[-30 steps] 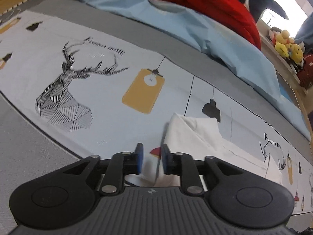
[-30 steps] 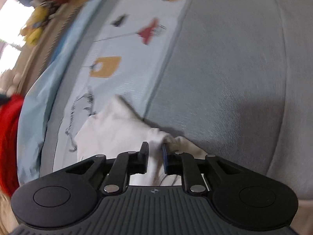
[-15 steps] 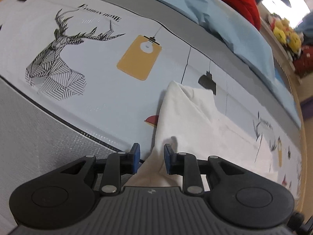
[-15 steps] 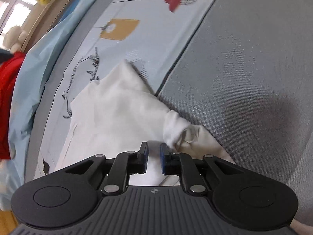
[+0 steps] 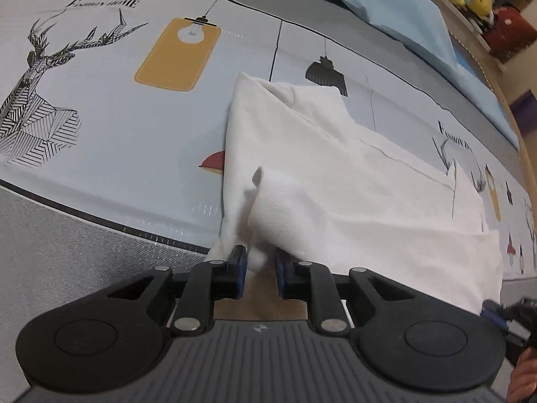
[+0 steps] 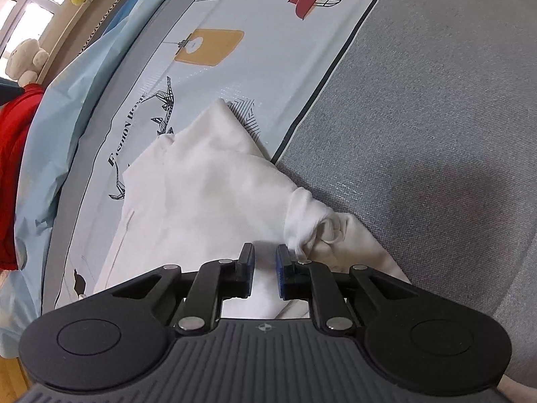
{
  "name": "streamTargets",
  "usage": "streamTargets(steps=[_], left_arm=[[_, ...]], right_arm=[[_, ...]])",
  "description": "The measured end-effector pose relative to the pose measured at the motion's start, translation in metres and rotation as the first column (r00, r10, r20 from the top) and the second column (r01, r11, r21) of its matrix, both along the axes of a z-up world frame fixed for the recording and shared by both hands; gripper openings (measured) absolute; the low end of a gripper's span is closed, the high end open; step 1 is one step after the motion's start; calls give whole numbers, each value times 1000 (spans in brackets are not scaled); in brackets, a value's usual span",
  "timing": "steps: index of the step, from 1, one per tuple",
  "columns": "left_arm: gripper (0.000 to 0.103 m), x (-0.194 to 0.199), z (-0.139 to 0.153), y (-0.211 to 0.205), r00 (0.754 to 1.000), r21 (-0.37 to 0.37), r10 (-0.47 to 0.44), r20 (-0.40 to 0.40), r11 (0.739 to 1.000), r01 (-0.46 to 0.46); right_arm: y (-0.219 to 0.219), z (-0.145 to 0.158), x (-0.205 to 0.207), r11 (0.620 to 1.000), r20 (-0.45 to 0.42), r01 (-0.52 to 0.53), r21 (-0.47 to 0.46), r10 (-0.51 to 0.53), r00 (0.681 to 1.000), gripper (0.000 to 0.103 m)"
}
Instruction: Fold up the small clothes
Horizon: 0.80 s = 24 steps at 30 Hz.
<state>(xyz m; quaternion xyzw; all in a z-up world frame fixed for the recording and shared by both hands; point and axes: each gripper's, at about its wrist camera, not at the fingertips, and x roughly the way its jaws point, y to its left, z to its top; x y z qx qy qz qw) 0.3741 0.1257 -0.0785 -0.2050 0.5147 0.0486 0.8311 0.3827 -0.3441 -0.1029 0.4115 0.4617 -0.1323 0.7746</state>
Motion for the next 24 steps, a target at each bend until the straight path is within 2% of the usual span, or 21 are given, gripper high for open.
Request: streamTargets(steps=[6,9,11,12,13,16,18,20,22,24], left_arm=[[22,2,2,0,1000,5,29,1,1000,-29],[21,2,2,-8,1000,42,2,6,999,-2],[10,2,6,-13,1000,89,-25,8,996,24],[2,1,11,-15,999,117,-33,16,993,31],[1,-2,21,-15,998,137,-38,40,990,32],[1,-15,63,-11,987,111,-41,159,993,23],[1,-24,81,-7,981,122,-45,187,992,22],[1,-28,72,1,992,134,-32,119,991,16],[1,-28,50,7,999,133,-36,7,990,35],[2,-29,48,4,999,228,-45,-19,973,48]], right_arm=[[-2,-1,2,1000,-3,-4,4,4,1000,14],[-1,-1,2,1000,-2,-4,1,4,1000,14],[-1,-2,2,1000,-2,-3,4,3,1000,14],[-2,-2,1,1000,-2,-1,4,1,1000,14],[-2,-2,1,1000,-2,-1,3,1,1000,14],[0,0,1,1000,-3,5,-7,-5,1000,14],[3,2,0,1000,-3,7,-18,-7,1000,14],[5,3,-1,1000,-3,11,-24,-11,1000,14],[6,3,-2,1000,-1,15,-23,-15,1000,14],[7,4,-3,1000,-1,19,-21,-19,1000,14]])
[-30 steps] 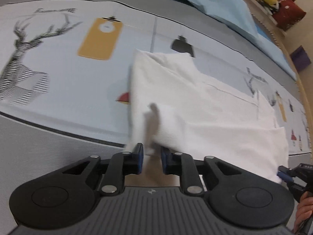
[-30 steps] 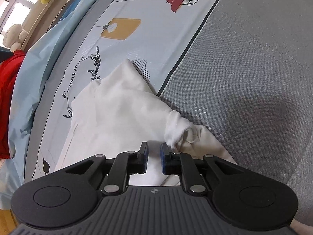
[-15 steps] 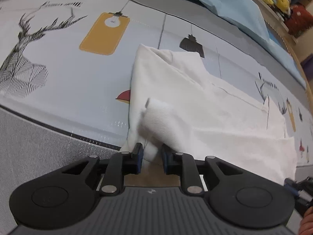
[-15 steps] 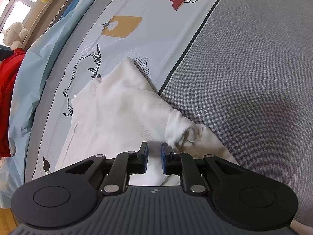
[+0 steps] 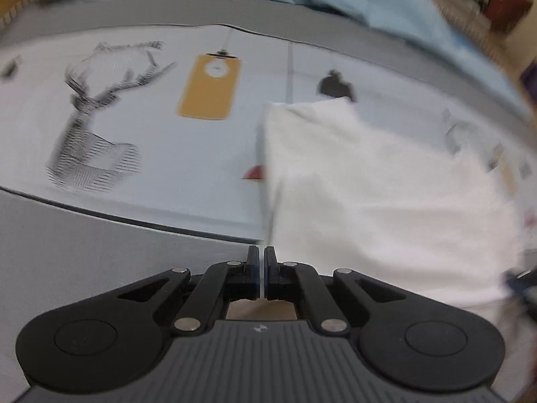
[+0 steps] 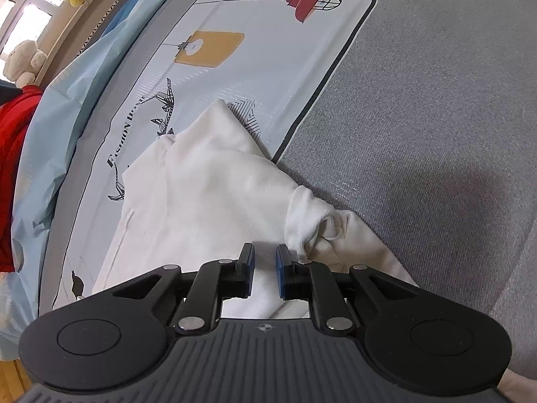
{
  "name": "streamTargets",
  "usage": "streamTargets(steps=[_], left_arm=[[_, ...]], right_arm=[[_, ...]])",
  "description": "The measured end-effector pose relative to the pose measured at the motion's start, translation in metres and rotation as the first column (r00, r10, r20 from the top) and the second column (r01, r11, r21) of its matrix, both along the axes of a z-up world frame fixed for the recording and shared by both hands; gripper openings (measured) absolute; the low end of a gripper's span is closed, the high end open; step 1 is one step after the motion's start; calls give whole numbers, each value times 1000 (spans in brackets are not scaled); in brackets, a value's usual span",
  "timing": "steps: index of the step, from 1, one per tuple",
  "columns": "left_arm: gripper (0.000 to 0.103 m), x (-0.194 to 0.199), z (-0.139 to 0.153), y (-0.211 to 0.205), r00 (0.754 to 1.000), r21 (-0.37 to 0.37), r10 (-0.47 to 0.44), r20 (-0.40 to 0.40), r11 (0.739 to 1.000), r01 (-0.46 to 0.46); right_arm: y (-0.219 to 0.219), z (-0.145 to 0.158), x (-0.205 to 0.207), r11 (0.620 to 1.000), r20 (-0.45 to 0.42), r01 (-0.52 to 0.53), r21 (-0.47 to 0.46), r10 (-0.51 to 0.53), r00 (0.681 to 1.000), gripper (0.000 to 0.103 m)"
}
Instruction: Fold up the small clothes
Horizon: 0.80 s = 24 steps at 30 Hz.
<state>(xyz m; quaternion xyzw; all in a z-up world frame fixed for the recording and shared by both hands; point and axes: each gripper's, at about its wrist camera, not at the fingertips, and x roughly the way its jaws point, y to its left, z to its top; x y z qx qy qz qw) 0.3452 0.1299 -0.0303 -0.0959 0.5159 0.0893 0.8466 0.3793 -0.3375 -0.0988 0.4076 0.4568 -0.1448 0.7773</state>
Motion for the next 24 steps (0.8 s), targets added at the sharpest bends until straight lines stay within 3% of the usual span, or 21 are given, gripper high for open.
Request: streamTargets(steps=[1,4,6,9,11,13,15,20,22,24], left_arm=[[2,-1,4,1,1000,20,6,19,1000,-6],[5,0,14,6,995,-95,29,100,995,-19],[5,3,9,3,995,-137,16,103,991,-2],[6,12,-8,-6,998,-143,-10,66,990,19],[6,16,-29,-6,1000,-106,-11,-25,994,8],[15,14,-39,-6,998,-63,-7,-59,998,3],[15,13,-32,-2,1000,-78,13,-28,997,-15],[30,13,-22,8,994,-129,79,71,989,-69],[41,16,-27,12,990,-159,109,87,983,-94],[45,22,-33,19,984,-200,151,98,971,-130]], right_arm=[[0,0,-1,1000,0,4,-2,-4,1000,14],[4,6,-4,1000,3,8,-23,-8,1000,15],[10,13,-5,998,18,-10,-55,11,1000,15],[15,16,-5,997,30,-35,-65,37,999,15],[13,11,-4,998,11,-28,-57,29,1000,15],[7,3,-4,1000,-8,-2,-29,2,1000,14],[5,6,-5,1000,-10,4,-26,-4,1000,15],[9,30,-4,992,70,-42,-117,51,996,17],[4,36,1,986,107,-61,-157,78,991,24],[-4,37,9,976,131,-67,-207,96,987,43]])
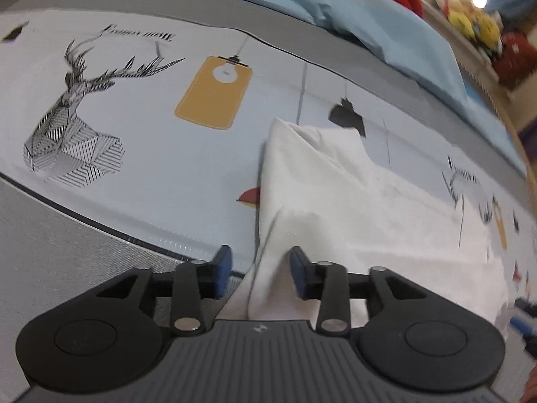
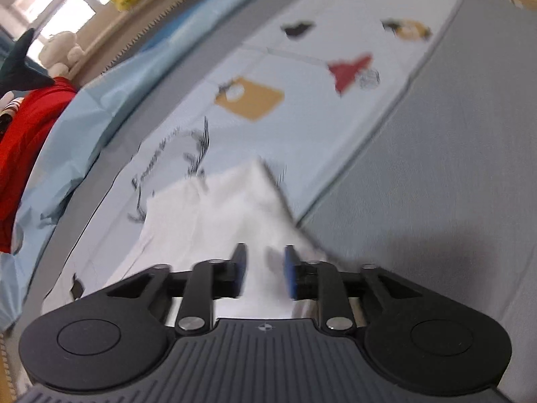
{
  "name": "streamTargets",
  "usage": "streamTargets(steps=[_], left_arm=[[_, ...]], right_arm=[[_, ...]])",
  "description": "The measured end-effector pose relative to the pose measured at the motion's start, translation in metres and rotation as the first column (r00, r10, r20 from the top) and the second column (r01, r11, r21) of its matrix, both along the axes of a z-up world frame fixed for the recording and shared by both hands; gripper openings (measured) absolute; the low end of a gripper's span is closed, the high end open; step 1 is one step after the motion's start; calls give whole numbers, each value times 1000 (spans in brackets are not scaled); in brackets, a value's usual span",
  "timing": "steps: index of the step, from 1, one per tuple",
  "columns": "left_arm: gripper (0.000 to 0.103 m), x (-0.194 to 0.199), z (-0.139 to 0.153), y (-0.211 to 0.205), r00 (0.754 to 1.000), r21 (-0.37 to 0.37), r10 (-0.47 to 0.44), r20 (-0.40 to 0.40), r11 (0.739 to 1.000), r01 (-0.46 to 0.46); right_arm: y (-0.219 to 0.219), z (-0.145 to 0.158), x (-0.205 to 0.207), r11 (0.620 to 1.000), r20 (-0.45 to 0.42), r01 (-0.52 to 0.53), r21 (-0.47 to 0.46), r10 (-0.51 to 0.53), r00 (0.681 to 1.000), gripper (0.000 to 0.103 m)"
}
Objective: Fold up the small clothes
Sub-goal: 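Lift the hem with both grippers and fold it over toward the collar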
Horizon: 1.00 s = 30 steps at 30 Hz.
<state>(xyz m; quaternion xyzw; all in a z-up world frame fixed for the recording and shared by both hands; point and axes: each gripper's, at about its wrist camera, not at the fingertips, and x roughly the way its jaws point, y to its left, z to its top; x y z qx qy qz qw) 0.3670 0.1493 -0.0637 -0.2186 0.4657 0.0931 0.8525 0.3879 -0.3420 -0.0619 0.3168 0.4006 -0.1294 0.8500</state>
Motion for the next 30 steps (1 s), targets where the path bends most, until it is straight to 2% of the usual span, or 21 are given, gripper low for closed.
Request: streamTargets(steps=[2,4,8,10,11,12,13,14,15,16,20,23,24,26,27,28,30], left_arm=[[48,4,1,5,999,-38,26,38,999,-24],[56,10,2,12,996,-62,54,69,997,-50],[56,23,-1,18,991,-108,83,107,992,-71],[56,28,-7,17,991,-106,70,112,993,-58],[55,32,-11,14,992,-90,55,110,995,-45],[54,35,-14,12,994,-68,37,105,997,-30],[43,37,-17,10,995,-44,22,100,999,-18],[34,39,-19,8,995,-16,4,100,1000,-2],[7,41,-19,7,995,2,-14,102,1000,14],[4,42,-17,7,994,11,-25,106,1000,24],[3,43,7,0,977,66,-32,212,998,19],[4,43,20,-6,956,81,-30,292,997,7],[7,43,22,-6,958,102,-10,288,995,-20],[21,44,22,-4,972,119,34,232,991,-63],[24,41,24,0,974,94,48,222,993,-70],[24,38,27,3,971,54,54,232,996,-69],[24,34,33,3,968,23,21,251,999,-28]], right_arm=[[-9,-4,10,999,0,-14,-33,14,1000,51],[-17,-12,20,998,-12,-42,-46,41,999,51],[-31,-32,50,996,-31,-89,-22,88,996,52],[-30,-39,65,992,-20,-125,-21,125,992,54],[-27,-38,71,988,-9,-149,-52,148,989,52],[-22,-37,76,981,-1,-175,-82,175,984,38],[-18,-36,80,973,11,-205,-109,207,978,25],[-14,-35,84,966,22,-230,-121,234,972,4],[-11,-35,87,959,33,-248,-138,254,967,4],[-8,-34,89,952,47,-261,-160,271,961,4],[-7,-15,96,945,163,-228,-233,269,949,2],[-12,5,97,942,282,-197,-272,274,920,2],[-12,9,97,938,299,-184,-292,273,914,3],[-14,12,98,934,301,-173,-312,270,914,4],[-14,11,98,928,283,-167,-332,266,921,5],[-15,12,98,922,266,-151,-356,254,930,5],[-16,13,95,915,250,-123,-385,232,940,8]])
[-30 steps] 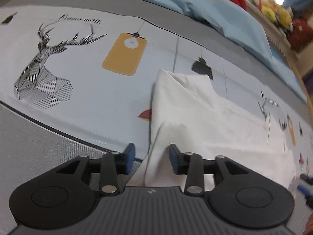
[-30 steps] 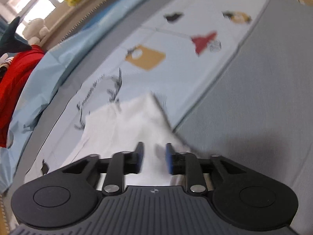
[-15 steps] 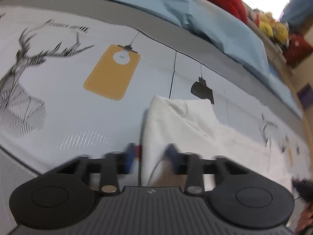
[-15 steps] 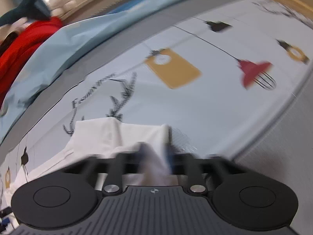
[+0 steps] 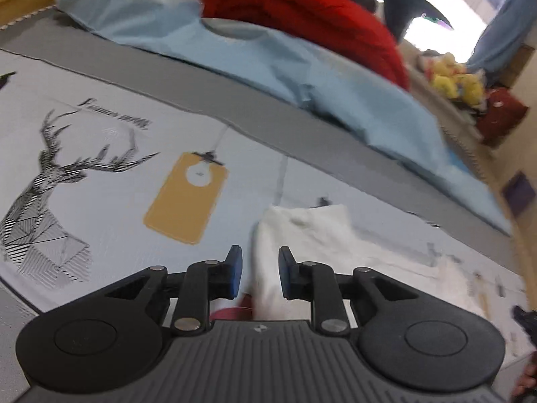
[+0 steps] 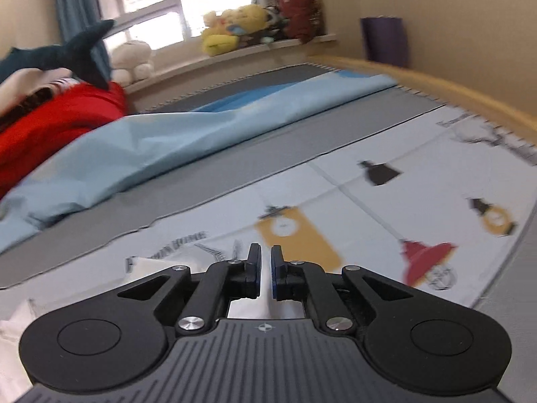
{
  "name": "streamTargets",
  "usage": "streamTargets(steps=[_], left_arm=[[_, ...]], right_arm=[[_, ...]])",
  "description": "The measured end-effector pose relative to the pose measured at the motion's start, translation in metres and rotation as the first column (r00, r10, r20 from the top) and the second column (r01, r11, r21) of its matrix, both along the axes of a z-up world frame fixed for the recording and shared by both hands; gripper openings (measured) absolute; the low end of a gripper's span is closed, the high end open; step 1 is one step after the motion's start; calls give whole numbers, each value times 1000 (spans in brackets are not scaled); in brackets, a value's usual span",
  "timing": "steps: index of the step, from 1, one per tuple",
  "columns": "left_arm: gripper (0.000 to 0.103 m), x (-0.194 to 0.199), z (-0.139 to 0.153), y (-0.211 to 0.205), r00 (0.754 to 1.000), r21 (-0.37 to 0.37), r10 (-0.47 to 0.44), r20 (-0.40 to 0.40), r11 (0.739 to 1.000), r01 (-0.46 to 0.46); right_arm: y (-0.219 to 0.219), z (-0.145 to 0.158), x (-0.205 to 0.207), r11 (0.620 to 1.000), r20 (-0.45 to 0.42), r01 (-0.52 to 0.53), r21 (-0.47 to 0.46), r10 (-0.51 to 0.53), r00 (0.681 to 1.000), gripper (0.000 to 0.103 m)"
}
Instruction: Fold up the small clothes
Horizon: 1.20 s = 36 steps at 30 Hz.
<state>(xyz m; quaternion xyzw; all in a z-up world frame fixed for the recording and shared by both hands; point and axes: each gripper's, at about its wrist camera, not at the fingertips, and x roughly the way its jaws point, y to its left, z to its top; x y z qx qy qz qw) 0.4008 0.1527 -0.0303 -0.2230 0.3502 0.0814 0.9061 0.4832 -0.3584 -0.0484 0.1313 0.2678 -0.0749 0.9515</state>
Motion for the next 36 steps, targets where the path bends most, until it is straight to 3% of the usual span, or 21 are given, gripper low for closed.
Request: streamTargets(steps=[3,5,7,8,9,10,13,14,15,16,17,18,22,25,27,29,31,32,34,36], left_arm=[[24,-2,1,-9,992,-20,-123,-18,992,123],[24,0,-13,-16,980,-36,-183,-77,983,181],[30,4,-39,-22,949,1,-192,-250,980,199],[32,0,-51,-23,934,17,-177,-311,981,192],[32,-6,-48,-21,948,-3,-155,-279,987,161],[31,-9,-45,-19,948,-23,-134,-288,991,133],[31,-22,-40,-24,964,-17,-121,-239,993,120],[36,-26,-49,-25,944,-7,-121,-308,992,125],[41,-34,-50,-27,938,5,-120,-325,992,129],[37,-41,-41,-27,932,37,-113,-345,990,134],[36,-49,-30,-27,934,66,-101,-343,989,132],[36,-59,-16,-26,946,78,-99,-308,989,129],[37,-111,44,-25,971,56,-134,-199,987,148],[38,-164,71,-34,965,107,-201,-170,969,221],[38,-200,69,-36,959,103,-227,-171,964,246],[38,-238,48,-37,956,44,-232,-179,969,243],[34,-269,16,-37,938,-7,-238,-254,970,244],[32,-277,8,-37,930,1,-218,-297,974,229],[32,-292,5,-33,948,12,-198,-248,978,208],[32,-296,-2,-28,952,-39,-184,-246,983,180]], right_arm=[[-1,7,-12,999,14,-34,17,34,999,9],[5,6,-20,991,2,-129,45,129,992,9],[9,-6,-18,961,-105,-248,121,261,960,9],[12,-18,-15,949,-212,-278,148,305,929,9],[15,-32,-14,954,-338,-271,129,299,892,0],[14,-41,-21,964,-394,-252,89,266,880,0],[5,-34,-42,974,-351,-194,116,223,910,0],[4,-33,-49,977,-362,-183,109,211,908,0],[5,-32,-57,980,-374,-169,103,196,906,0],[2,-27,-67,984,-386,-144,108,175,906,0],[0,-19,-78,987,-397,-119,108,152,905,6],[0,-9,-91,991,-399,-98,90,126,908,7],[-5,41,-153,989,-298,-143,36,147,943,7],[-11,72,-203,983,-207,-182,18,182,961,7],[-17,82,-239,980,-161,-199,17,199,967,7],[-24,78,-269,975,-141,-220,25,221,965,7],[-27,67,-295,971,-187,-235,40,239,953,7],[-28,63,-305,971,-195,-232,54,238,952,7],[-32,53,-327,971,-187,-227,72,237,953,7],[-36,36,-342,975,-213,-209,81,221,952,7]])
